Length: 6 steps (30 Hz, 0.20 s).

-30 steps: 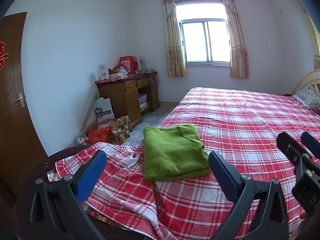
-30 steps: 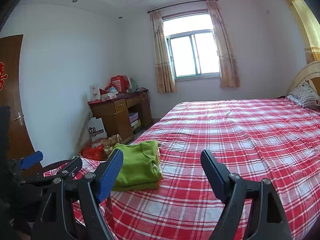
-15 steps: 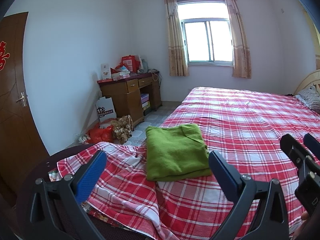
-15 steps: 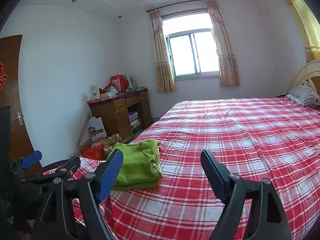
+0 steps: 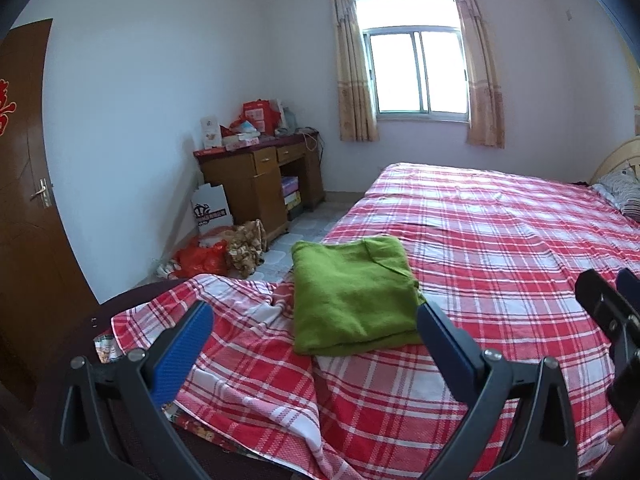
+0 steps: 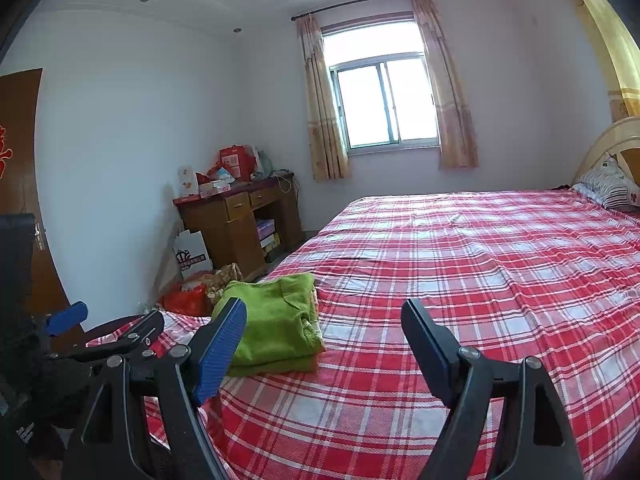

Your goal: Fold small clothes

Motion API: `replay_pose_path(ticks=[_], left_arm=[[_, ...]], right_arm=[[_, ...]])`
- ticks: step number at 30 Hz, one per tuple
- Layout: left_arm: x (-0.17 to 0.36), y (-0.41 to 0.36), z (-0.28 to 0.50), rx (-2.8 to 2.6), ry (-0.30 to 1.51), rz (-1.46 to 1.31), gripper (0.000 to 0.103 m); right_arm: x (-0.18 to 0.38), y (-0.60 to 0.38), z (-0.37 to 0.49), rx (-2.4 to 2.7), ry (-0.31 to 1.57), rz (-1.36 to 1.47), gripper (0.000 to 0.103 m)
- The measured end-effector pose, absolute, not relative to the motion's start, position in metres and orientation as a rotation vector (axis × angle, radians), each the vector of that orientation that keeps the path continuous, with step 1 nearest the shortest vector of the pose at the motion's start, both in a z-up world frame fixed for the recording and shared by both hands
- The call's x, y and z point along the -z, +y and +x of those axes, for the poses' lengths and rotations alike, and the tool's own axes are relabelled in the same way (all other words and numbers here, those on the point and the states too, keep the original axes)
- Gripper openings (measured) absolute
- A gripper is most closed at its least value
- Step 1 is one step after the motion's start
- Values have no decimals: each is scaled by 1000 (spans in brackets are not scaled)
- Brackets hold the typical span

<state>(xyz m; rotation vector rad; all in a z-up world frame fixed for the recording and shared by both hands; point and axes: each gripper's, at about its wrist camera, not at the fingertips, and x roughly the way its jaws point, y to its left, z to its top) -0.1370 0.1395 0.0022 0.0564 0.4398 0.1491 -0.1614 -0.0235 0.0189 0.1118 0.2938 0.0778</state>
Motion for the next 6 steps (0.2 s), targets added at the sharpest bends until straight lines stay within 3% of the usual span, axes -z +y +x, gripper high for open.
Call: replay_pose_path(ticks=[6], left_arm=[[-1, 140, -134, -153, 450, 57, 103]], right_arm=[[-17, -23, -160, -76, 300, 114, 80]])
